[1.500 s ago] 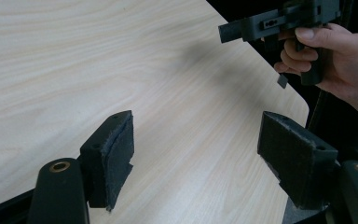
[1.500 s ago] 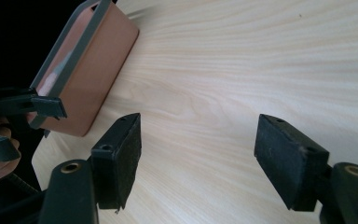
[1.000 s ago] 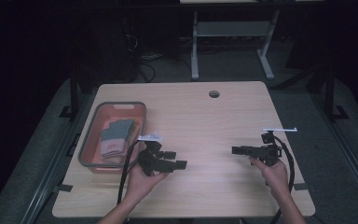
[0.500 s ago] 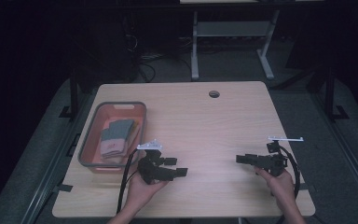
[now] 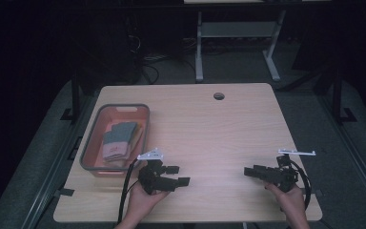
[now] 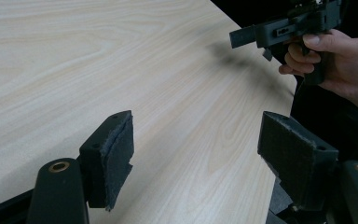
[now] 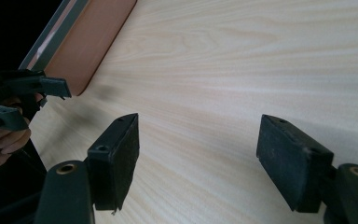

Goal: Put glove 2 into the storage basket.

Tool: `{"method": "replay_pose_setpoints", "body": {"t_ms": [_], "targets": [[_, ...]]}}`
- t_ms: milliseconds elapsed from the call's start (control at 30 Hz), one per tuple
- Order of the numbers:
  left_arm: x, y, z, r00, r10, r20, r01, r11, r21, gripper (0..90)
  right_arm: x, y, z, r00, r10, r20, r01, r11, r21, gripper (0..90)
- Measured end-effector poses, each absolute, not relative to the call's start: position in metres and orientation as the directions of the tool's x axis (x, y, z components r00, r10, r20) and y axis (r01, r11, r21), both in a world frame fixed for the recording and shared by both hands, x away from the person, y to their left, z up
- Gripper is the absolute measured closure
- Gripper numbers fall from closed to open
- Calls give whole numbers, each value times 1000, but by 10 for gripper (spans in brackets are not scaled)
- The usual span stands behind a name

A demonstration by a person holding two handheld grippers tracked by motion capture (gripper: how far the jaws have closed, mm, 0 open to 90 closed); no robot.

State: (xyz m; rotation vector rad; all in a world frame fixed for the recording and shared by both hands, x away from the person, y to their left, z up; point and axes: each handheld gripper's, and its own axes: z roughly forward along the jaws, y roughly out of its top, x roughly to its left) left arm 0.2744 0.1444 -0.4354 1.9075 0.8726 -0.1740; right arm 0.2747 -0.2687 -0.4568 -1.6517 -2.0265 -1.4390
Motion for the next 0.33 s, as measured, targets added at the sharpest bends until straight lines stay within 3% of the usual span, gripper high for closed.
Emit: {"method": "replay_pose_setpoints", "body": {"t_ms": [333], "targets": [[267,144,-438,741,480,-470,625,-236,744,246,259,-265,-469,-399,674,622,802,-73,593,272]]}}
